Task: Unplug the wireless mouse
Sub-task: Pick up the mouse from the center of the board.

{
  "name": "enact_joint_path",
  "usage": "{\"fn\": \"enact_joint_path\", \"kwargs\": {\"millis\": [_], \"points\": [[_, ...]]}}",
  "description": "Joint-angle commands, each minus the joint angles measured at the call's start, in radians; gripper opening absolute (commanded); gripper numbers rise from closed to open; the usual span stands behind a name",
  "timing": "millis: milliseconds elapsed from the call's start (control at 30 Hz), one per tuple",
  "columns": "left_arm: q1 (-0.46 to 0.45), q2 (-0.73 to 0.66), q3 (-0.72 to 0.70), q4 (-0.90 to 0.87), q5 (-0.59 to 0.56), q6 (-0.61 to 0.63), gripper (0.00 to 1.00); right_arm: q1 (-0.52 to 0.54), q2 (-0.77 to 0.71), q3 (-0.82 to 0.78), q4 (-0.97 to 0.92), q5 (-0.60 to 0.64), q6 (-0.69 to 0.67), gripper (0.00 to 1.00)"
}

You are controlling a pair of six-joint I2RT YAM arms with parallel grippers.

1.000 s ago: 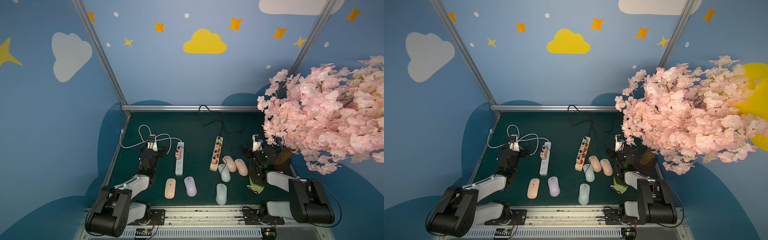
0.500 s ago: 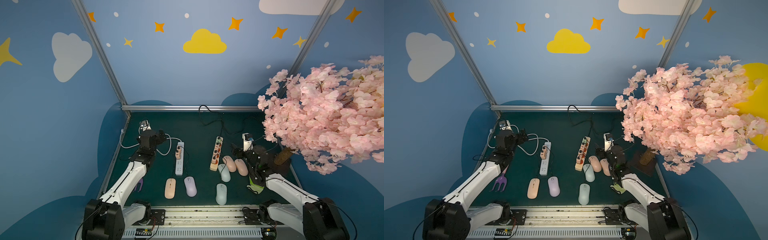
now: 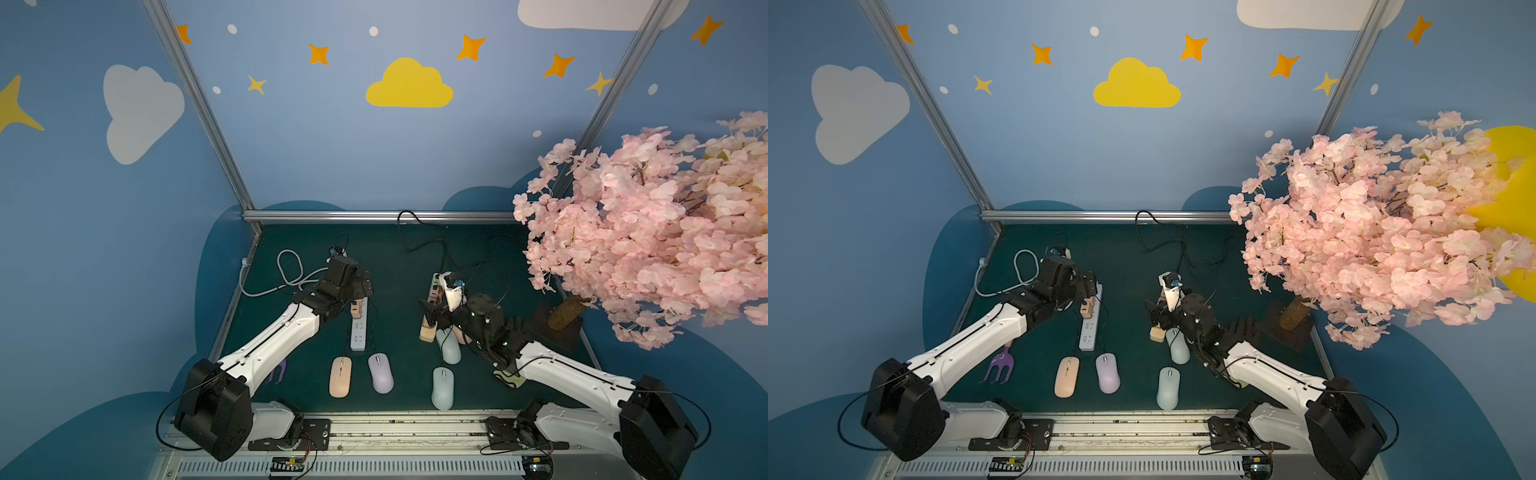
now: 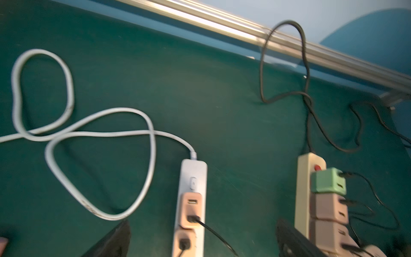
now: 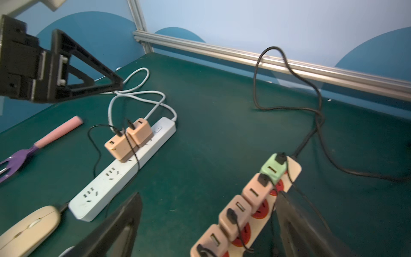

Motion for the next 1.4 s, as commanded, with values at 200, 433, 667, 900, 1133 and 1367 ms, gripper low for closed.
{"fn": "enact_joint_path", "kwargs": {"millis": [200, 433, 667, 900, 1133, 1367], "points": [[-0.088, -0.029, 0.013, -0.118, 0.131, -0.031, 1.0, 0.019, 0.025, 0.214, -0.403, 0.127, 0.21, 0.93], [-0.112, -0.068, -0.014, -0.229, 0.187, -0.048, 1.0, -0.003, 0.072, 0.391, -0.75, 0.193, 0.292, 0.93], [-0.146, -0.129, -0.107, -0.19, 0.246, -0.097, 0.96, -0.013, 0.118, 0.496, -1.044, 0.085, 0.362, 0.88], [-0.181, -0.111, -0.156, -0.111, 0.294, -0.131, 0.93, -0.003, 0.063, 0.463, -1.209, 0.021, 0.474, 0.88], [-0.294, -0.143, -0.133, -0.388, 0.127, -0.244, 0.91, 0.059, 0.058, 0.43, -1.168, 0.001, 0.541, 0.86], [-0.352, -0.246, -0.236, -0.453, 0.145, -0.402, 0.86, 0.213, 0.155, 0.462, -1.073, 0.0, 0.547, 0.86]]}}
